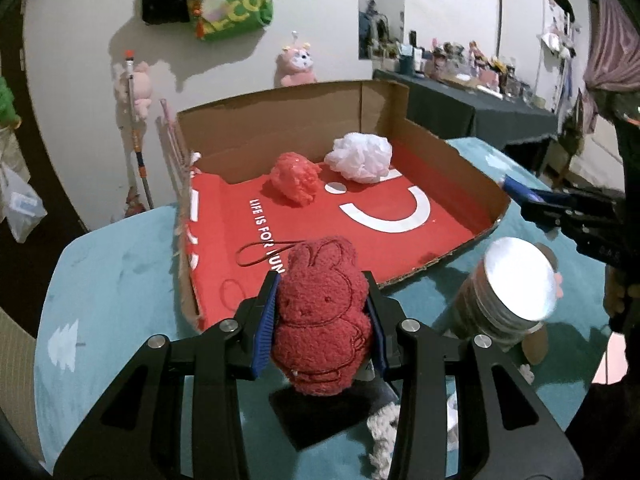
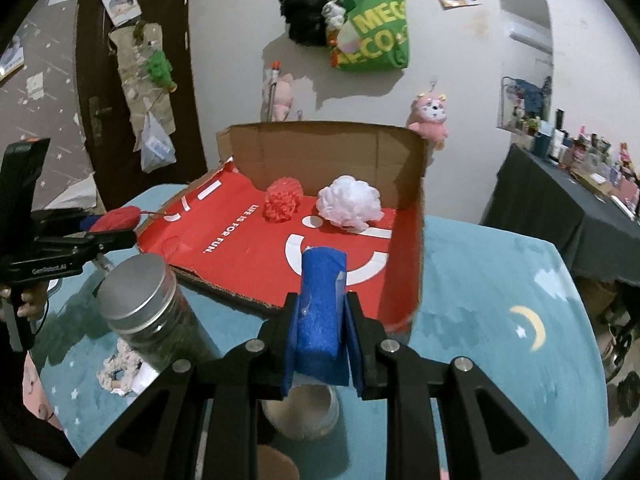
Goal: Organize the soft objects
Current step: 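Carry the red bunny pouch and blue cylinder into the cardboard box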
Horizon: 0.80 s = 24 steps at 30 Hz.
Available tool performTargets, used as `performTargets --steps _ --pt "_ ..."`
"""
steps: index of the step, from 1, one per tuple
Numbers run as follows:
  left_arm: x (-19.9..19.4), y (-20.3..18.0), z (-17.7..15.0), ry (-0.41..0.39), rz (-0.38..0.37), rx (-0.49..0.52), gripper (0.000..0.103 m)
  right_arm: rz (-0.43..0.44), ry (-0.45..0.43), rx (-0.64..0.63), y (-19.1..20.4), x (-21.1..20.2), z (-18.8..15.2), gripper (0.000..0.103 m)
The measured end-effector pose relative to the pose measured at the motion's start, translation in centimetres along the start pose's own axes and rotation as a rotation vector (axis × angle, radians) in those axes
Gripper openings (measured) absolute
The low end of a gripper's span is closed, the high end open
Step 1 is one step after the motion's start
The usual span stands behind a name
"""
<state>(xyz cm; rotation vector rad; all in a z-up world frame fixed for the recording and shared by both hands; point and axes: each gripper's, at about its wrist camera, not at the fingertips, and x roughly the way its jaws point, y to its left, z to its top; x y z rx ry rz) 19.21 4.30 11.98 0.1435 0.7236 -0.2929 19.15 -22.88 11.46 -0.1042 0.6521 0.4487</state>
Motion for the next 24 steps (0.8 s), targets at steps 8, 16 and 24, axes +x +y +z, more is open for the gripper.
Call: performTargets --steps 8,16,24 --pt "3.8 0.6 2.8 0.082 -0.013 0.050 0.037 0.033 0.100 -0.049 -1.0 4.5 3.0 0.023" --pt "8.6 2.1 5.4 0.181 0.000 0.082 0.037 0.008 0.259 -0.072 -2.5 11.0 6.1 0.023" --pt "14.8 3.7 7.2 0.320 0.001 0.073 0.037 -0.077 0.413 -0.121 -2.9 16.8 7.7 0.023"
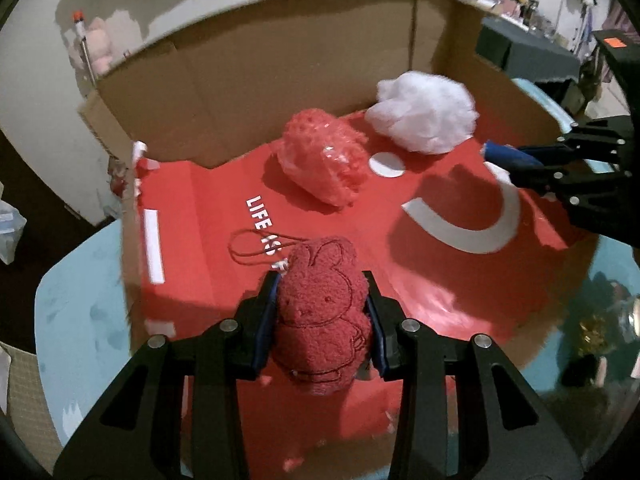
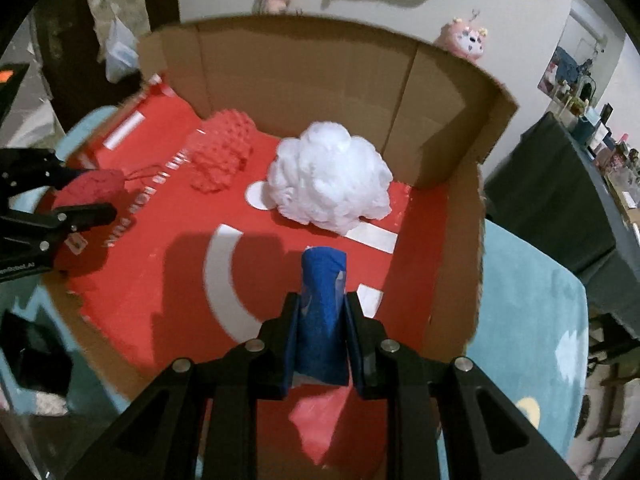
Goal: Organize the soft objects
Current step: 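Carry the red bunny pouch and blue cylinder into the cardboard box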
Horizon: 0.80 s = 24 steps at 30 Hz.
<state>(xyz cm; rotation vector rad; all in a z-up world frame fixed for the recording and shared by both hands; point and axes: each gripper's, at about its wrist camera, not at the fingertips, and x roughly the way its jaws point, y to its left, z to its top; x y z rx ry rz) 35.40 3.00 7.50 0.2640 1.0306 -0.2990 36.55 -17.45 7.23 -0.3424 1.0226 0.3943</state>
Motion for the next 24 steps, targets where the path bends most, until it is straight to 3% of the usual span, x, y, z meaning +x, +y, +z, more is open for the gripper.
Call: performTargets --steps 9,24 --pt "4.1 1.3 1.6 0.081 0.043 -0.027 0.037 -0.057 0.119 0.004 -0.4 3.7 1.8 0.024" --pt "4.8 1.6 1.6 0.092 0.047 -0.048 0.039 -0.097 0.148 -0.003 -0.4 4.7 2.5 0.024"
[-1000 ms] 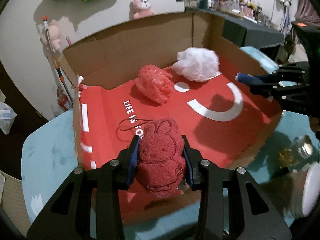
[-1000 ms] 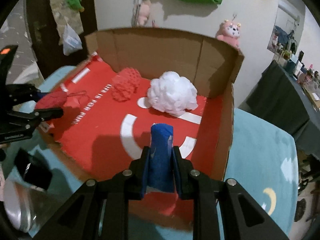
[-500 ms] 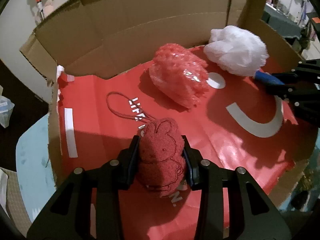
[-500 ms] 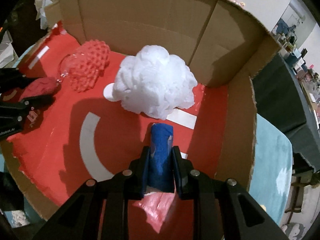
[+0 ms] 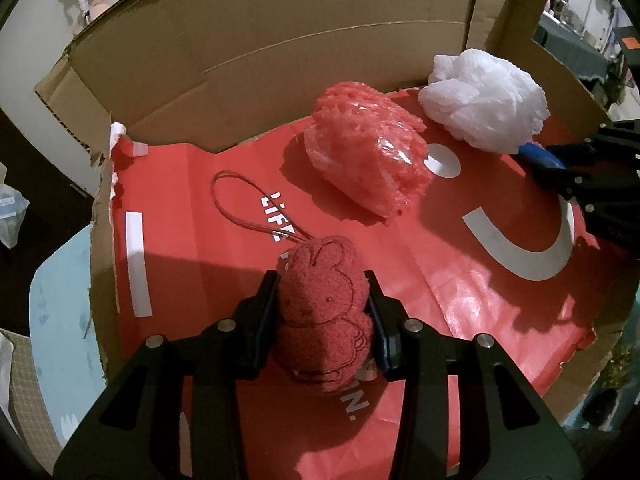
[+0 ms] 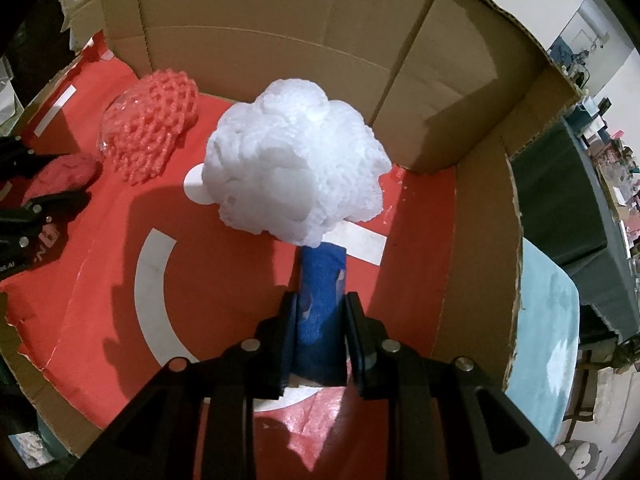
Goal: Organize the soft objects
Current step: 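Carry the red bunny pouch and blue cylinder into the cardboard box, then open both tools to drop the bunny pouch and blue cylinder in the box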
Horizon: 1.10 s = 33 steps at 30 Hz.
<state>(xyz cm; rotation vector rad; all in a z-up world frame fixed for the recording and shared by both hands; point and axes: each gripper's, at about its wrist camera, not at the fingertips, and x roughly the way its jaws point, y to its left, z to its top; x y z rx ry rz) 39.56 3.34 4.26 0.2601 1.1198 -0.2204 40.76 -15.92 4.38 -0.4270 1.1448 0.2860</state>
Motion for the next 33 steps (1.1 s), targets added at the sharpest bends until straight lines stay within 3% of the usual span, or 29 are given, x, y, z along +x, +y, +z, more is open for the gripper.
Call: performTargets --steps 8,18,23,28,33 --pt "-0.5 0.1 -0.2 -0.022 0.004 -0.002 0.055 -0.002 -0.003 -0.007 0.4 0.1 0.3 0.027" --pt "-3.5 0.4 -1.6 -0.071 -0.012 -0.039 0.064 0.014 -0.056 -0.005 0.6 -1.7 -0.7 0.046" --pt "-7.3 -0.2 -2.9 -0.154 -0.040 -0.065 0.072 0.017 -0.133 0.007 0.5 -5.2 -1.8 0.060" --pt "-11.9 -1.5 -4.5 -0.259 -0.054 -0.084 0.076 0.020 -0.236 0.025 0.3 -9.6 -3.8 0.066" --pt "-16.0 -2.5 -6.5 -0.372 -0.069 -0.107 0.086 0.031 -0.350 0.053 1.1 -14.6 -6.2 0.081"
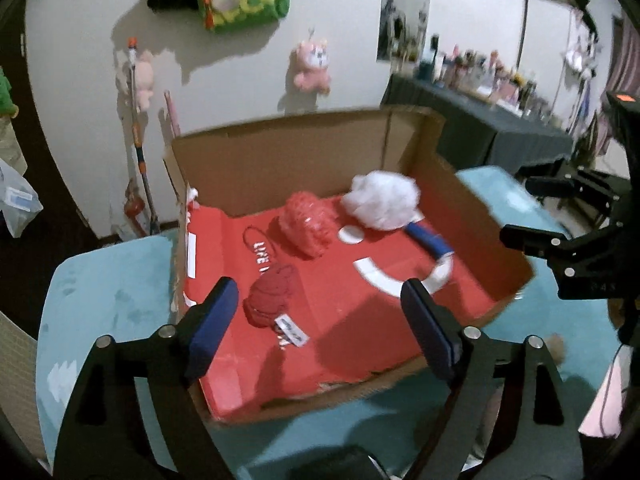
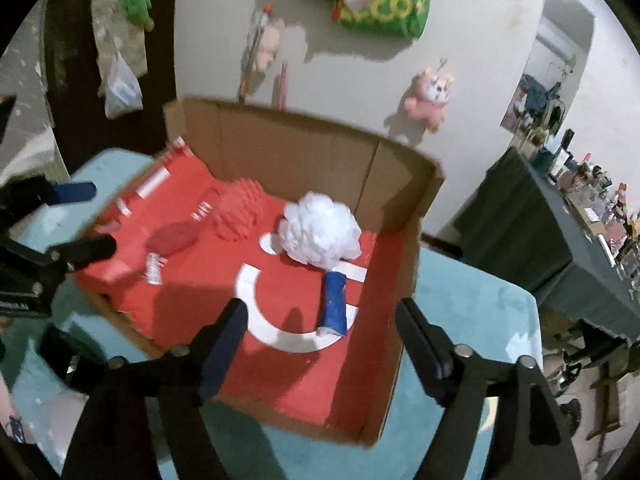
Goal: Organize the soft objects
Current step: 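Open both tools to drop the bunny pouch and blue cylinder in the box, then withdraw both tools from the box back over the table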
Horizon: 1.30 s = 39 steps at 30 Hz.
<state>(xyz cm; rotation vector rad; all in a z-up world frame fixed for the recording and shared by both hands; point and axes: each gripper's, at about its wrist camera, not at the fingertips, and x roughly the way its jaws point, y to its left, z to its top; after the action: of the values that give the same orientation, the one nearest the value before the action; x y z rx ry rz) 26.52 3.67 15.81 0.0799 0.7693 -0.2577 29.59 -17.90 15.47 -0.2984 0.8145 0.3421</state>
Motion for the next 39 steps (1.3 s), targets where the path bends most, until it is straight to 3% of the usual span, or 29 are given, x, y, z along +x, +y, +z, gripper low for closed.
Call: performTargets --steps 10,21,26,32,39 --pt "-8.9 -3.7 -3.7 -0.213 -0.016 -0.019 0.095 -0.006 -0.239 0.012 2.7 -11.3 -5.1 0.101" --pt "-15.7 -7.2 -10.8 -0.382 -0.037 -0.045 0.099 -0.064 -0.398 0.044 5.9 -17.5 -12.7 0.103" --pt "-16.6 -8.3 -13.8 -0.404 -0.008 -0.060 0.099 -0.096 -0.439 0.073 7.1 -18.7 -16.3 0.103" --pt "-16.7 -9.8 -17.0 -0.430 0.080 -0.034 0.099 -0.153 -0.470 0.099 8.1 -19.2 -19.9 0.103" --pt "-14.8 -10.5 -20.1 -0.364 0.080 -0.036 0.099 -0.115 -0.448 0.169 8.2 -17.2 -23.4 0.103"
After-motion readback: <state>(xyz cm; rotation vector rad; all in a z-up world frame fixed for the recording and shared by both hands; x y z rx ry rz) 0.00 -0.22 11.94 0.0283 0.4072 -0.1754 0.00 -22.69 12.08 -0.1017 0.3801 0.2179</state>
